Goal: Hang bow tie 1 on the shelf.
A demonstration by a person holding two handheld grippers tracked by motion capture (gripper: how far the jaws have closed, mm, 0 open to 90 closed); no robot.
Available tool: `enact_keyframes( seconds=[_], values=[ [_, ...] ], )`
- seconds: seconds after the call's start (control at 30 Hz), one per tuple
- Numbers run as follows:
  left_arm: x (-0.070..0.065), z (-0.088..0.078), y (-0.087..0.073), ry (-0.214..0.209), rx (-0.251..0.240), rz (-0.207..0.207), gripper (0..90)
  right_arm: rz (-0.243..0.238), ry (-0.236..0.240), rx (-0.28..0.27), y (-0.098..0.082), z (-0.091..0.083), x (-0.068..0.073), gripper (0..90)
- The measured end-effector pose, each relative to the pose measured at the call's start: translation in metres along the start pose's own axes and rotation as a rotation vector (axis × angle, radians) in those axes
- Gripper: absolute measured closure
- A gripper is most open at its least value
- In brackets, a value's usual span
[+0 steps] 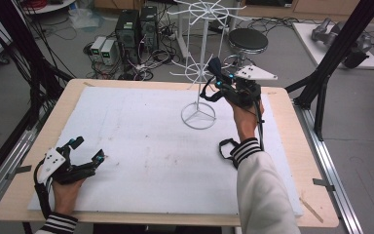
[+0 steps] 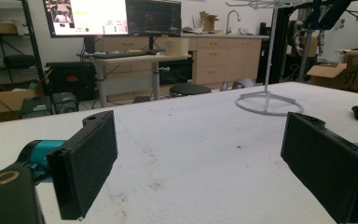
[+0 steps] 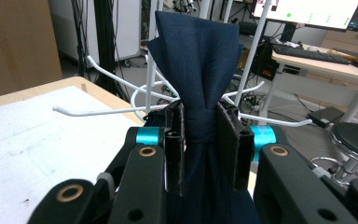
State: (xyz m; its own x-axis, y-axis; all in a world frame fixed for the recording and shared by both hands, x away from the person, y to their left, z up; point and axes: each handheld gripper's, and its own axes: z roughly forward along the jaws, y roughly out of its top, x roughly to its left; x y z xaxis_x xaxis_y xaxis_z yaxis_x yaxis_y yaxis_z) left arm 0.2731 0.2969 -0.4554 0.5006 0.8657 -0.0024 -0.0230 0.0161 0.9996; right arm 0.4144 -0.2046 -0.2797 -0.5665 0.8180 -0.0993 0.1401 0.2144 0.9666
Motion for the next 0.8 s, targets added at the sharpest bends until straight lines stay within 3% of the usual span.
enact_keyframes(
  seconds=[0.27, 0.53, 0.67, 0.8],
  values=[
    [0.000, 0.000, 0.000, 0.000, 0.001, 0.004, 11.2, -0.019, -0.035, -0.006, 0.004, -0.001, 0.003, 63.5],
    [0.000, 0.000, 0.000, 0.000, 0.000, 0.002, 11.2, -0.027, -0.043, -0.006, 0.005, -0.003, 0.004, 60.2],
    [0.000, 0.000, 0.000, 0.000, 0.001, 0.004, 11.1, -0.026, -0.072, -0.007, 0.005, -0.004, 0.005, 40.1],
    [0.000, 0.000, 0.000, 0.000, 0.000, 0.004, 11.2, 0.011, -0.108, -0.016, 0.006, -0.011, 0.007, 17.0]
  ],
)
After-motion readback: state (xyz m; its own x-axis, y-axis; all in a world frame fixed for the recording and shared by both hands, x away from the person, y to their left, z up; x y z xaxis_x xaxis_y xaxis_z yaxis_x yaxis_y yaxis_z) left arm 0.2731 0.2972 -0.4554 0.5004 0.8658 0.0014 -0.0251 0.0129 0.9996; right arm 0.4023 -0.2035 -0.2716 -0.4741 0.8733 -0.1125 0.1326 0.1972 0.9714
